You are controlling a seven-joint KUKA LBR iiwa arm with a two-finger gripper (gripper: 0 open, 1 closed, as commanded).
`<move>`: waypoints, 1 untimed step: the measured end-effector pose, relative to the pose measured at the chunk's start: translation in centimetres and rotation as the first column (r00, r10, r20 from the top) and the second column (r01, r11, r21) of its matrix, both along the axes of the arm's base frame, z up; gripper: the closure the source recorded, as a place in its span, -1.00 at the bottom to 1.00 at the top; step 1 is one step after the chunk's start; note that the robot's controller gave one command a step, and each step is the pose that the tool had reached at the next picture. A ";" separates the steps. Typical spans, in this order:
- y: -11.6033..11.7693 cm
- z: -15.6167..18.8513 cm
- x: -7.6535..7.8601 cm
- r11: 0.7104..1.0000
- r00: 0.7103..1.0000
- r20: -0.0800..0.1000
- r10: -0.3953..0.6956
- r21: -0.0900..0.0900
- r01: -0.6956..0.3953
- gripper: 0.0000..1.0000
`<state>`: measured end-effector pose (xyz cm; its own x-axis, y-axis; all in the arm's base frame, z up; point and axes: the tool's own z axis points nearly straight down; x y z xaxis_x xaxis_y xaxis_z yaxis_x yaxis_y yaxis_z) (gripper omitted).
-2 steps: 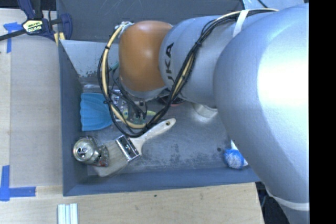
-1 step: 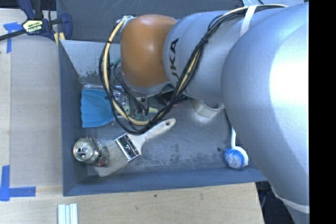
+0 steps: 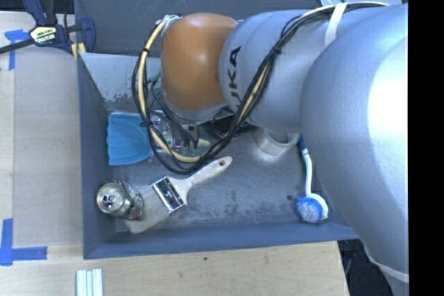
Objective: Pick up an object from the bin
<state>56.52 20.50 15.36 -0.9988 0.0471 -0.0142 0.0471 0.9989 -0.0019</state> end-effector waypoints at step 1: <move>0.0 1.2 0.1 1.000 1.000 0.002 0.001 0.001 -0.001 1.00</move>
Offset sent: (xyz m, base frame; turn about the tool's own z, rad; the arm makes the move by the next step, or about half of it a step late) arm 0.0003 0.0002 0.0097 -0.0003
